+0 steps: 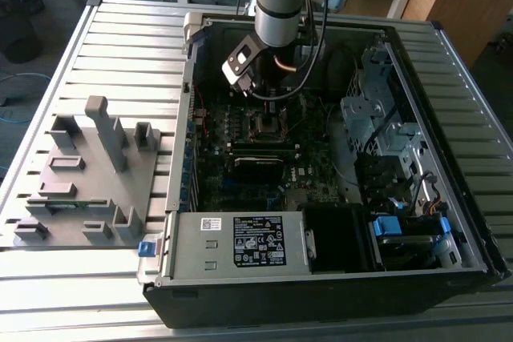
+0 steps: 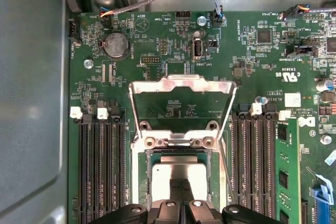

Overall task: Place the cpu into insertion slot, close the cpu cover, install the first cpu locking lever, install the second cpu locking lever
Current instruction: 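Place the cpu into insertion slot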

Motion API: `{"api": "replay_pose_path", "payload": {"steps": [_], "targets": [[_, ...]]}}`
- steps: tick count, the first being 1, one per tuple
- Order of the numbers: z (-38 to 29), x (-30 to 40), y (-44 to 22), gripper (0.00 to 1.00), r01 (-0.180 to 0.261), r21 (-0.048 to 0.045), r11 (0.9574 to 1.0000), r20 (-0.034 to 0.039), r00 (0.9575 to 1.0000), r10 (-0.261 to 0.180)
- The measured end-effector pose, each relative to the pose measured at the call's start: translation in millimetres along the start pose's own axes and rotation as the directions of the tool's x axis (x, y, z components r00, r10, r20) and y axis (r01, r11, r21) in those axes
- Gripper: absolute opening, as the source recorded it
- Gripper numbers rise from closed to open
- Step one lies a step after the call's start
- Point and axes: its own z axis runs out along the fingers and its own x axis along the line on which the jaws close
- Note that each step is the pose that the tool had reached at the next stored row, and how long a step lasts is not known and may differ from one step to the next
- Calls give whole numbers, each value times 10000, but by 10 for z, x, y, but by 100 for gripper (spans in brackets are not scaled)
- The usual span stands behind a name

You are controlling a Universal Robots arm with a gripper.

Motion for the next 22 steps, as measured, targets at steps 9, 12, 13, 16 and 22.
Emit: {"api": "replay_pose_path", "payload": {"steps": [9, 12, 13, 16, 22], "targets": [[21, -1, -1, 10, 0, 2, 10000, 3, 10000, 0], [22, -1, -1, 10, 0, 3, 10000, 5, 10000, 0], [23, -1, -1, 10, 0, 2, 10000, 4, 10000, 0], [29, -1, -1, 10, 1, 4, 10000, 6, 10000, -1], [38, -1, -1, 10, 0, 2, 10000, 3, 10000, 0]]}}
